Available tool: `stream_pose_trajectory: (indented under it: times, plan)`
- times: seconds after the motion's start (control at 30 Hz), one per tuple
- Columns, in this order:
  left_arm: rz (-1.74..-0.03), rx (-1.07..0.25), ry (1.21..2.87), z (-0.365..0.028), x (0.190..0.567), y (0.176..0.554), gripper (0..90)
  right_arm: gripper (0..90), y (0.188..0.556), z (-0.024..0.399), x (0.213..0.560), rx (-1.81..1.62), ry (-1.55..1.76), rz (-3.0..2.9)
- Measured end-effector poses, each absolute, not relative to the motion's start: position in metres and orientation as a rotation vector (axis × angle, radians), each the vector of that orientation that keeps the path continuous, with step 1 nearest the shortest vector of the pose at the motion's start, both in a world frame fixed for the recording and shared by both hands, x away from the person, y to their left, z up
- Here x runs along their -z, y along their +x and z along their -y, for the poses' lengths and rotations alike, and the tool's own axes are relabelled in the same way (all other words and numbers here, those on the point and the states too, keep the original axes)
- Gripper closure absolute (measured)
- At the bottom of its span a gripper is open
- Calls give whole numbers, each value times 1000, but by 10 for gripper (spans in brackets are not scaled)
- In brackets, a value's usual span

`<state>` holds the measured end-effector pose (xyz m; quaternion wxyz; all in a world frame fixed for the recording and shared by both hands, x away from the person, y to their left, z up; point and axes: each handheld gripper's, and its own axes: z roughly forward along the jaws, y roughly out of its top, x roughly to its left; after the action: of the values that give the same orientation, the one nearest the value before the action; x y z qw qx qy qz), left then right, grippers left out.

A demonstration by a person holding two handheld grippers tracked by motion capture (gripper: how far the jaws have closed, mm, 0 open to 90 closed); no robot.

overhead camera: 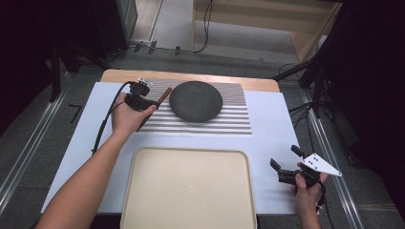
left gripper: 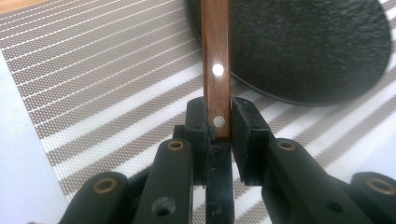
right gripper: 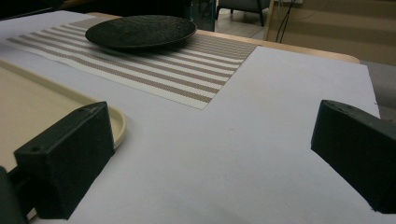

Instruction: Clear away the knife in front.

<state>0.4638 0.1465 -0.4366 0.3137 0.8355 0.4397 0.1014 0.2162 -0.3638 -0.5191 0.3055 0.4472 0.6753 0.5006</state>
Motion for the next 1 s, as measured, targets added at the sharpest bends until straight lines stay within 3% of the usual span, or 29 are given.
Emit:
stream_pose_trajectory:
  times: [1.0]
  plan:
    - [-1006,-219,2210,-145,424,369,769,0,216,364,519,-1331,1182,-1785]
